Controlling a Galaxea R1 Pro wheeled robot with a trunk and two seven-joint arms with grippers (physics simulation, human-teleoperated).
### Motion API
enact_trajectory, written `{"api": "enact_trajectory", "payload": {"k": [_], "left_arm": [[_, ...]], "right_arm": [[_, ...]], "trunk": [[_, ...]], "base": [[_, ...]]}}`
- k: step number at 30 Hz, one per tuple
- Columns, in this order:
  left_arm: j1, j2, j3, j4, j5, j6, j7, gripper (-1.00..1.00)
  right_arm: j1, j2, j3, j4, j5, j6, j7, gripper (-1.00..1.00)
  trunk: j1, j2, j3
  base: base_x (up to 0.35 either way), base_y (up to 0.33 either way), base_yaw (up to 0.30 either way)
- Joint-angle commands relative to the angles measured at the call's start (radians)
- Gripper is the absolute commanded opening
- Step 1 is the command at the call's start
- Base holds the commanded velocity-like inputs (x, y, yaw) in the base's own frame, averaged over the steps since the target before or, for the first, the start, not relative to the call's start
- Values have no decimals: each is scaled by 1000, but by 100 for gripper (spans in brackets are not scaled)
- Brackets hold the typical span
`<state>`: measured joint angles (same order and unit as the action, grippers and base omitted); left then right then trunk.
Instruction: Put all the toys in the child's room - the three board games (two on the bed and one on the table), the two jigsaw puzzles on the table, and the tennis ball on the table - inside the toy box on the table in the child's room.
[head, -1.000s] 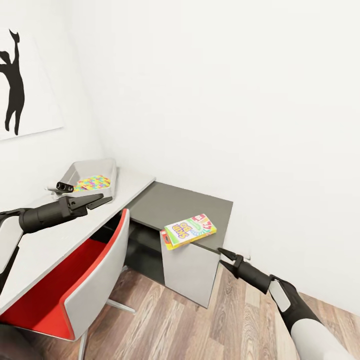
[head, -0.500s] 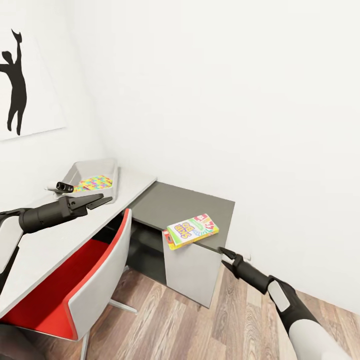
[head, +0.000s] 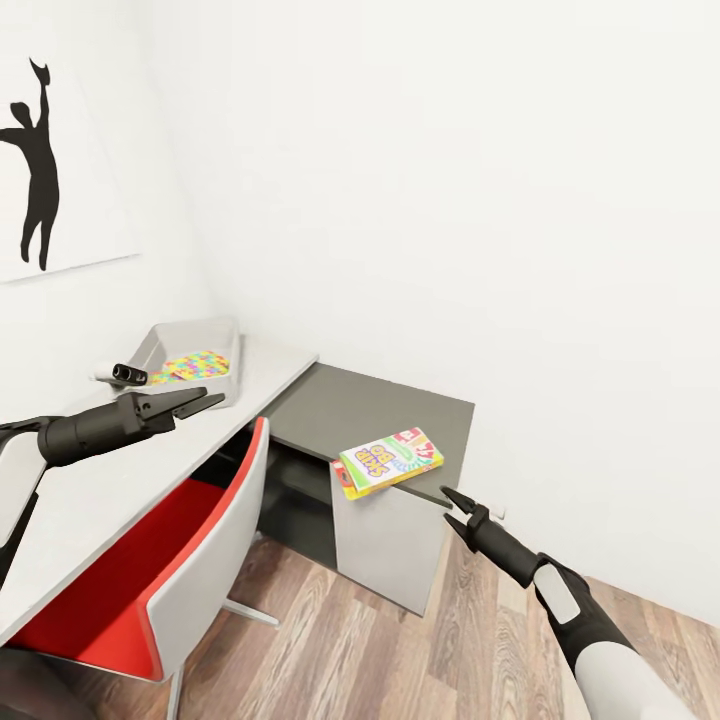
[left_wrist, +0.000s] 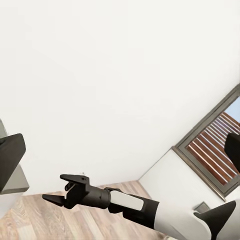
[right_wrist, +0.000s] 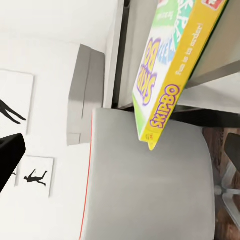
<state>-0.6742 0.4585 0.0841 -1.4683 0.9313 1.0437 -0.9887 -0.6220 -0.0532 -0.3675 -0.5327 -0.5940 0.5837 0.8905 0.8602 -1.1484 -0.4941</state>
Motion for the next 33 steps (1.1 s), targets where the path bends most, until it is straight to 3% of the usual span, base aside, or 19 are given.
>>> {"api": "enact_trajectory", "payload": {"k": [1, 12, 16, 20, 25, 33], "left_arm": [[-1, 0, 0, 0, -1, 4, -4, 100], [-1, 1, 0, 1, 3, 4, -4, 100], [-1, 1, 0, 2, 3, 4, -4, 100], [-1, 1, 2, 2, 3, 4, -4, 100], [-1, 2, 2, 2, 3, 4, -4, 100], [-1, 1, 2, 2, 3, 4, -4, 100]], "right_arm": [[-1, 0, -2, 0, -4, 7, 1, 100], [-1, 1, -5, 6, -4, 11, -8, 100], [-1, 1, -36, 18, -8, 15, -10, 100], [-1, 1, -77, 37, -52, 27, -11, 100], [-1, 3, -85, 48, -89, 40, -11, 100], [-1, 8, -87, 49, -96, 42, -11, 100]], "trunk": [[0, -1, -1], [0, -1, -1], [0, -1, -1], [0, -1, -1], [0, -1, -1], [31, -57, -26]], "base": [[0, 88, 0], [0, 59, 0], [0, 2, 0], [0, 0, 33], [0, 0, 74], [0, 0, 84]]}}
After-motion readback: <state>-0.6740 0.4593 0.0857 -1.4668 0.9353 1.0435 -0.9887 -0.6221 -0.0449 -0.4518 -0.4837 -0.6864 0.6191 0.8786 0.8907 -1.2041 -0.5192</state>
